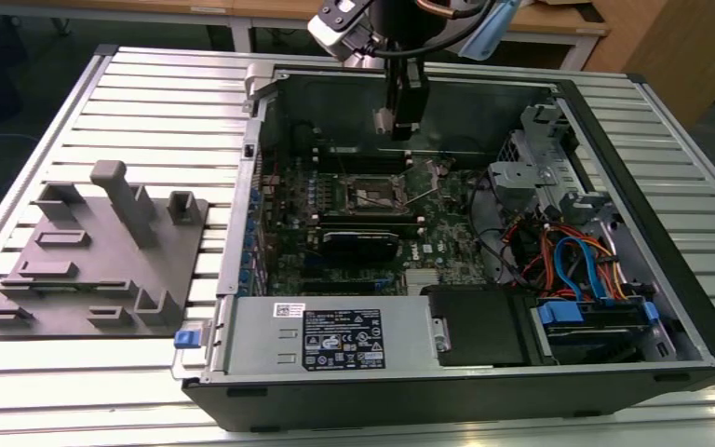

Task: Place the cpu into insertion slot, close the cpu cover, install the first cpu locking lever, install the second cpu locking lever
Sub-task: 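Place the cpu into insertion slot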

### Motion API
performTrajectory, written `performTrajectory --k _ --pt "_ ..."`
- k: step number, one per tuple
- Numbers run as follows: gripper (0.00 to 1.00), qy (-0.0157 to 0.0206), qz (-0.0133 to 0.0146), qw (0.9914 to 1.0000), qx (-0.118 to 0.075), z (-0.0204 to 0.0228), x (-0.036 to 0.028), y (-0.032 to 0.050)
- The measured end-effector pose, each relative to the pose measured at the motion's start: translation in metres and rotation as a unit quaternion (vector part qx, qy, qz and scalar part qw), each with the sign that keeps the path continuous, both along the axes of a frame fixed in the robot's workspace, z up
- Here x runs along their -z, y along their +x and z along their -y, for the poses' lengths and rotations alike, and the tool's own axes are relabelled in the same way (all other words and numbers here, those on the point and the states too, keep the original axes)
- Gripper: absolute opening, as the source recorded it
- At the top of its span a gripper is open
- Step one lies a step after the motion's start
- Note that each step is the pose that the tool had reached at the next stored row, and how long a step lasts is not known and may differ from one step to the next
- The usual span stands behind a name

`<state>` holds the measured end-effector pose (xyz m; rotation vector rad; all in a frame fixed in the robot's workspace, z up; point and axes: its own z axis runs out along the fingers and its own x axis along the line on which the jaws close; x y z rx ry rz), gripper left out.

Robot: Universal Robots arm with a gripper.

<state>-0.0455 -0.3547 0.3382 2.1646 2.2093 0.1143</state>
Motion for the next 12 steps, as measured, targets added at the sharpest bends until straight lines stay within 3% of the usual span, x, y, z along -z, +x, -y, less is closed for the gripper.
performTrajectory --k 7,12 --pt "0.54 0.0000 0.0000 1.00000 0.000 0.0000 0.0015 0.0000" --pt "0.54 -0.0030 0.0000 1.00000 0.000 0.0000 0.0016 0.0000"
